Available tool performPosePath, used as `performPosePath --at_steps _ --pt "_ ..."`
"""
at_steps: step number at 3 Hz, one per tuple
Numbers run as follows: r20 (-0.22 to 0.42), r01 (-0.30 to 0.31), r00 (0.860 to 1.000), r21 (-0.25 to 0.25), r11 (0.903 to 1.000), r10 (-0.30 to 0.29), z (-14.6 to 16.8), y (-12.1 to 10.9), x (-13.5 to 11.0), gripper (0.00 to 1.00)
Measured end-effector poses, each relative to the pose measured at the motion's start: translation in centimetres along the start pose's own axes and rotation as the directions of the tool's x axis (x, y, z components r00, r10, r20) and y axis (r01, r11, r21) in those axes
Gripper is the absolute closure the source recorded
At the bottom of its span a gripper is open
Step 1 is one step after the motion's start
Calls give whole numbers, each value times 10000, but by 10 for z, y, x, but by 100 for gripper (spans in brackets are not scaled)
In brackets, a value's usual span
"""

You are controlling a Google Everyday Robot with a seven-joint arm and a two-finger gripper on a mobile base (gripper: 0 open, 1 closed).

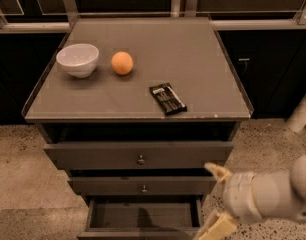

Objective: Close bottom drawer

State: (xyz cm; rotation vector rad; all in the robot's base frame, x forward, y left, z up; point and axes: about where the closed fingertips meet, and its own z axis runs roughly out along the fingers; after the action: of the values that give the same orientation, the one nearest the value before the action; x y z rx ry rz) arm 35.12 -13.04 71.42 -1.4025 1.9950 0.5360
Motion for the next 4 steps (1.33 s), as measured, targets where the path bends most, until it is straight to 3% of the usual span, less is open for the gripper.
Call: performPosePath --at_steps 1,2,3,4 --pt "-60 -722 9974 -228 9971 721 34 16 39 0" --pt "97 -1011 9948 -278 9945 1014 35 9 44 0" --pt "311 -1720 9844 -426 9842 1734 67 1 84 0" --pt "463 -2756 9594 -552 9597 2782 119 -10 141 0"
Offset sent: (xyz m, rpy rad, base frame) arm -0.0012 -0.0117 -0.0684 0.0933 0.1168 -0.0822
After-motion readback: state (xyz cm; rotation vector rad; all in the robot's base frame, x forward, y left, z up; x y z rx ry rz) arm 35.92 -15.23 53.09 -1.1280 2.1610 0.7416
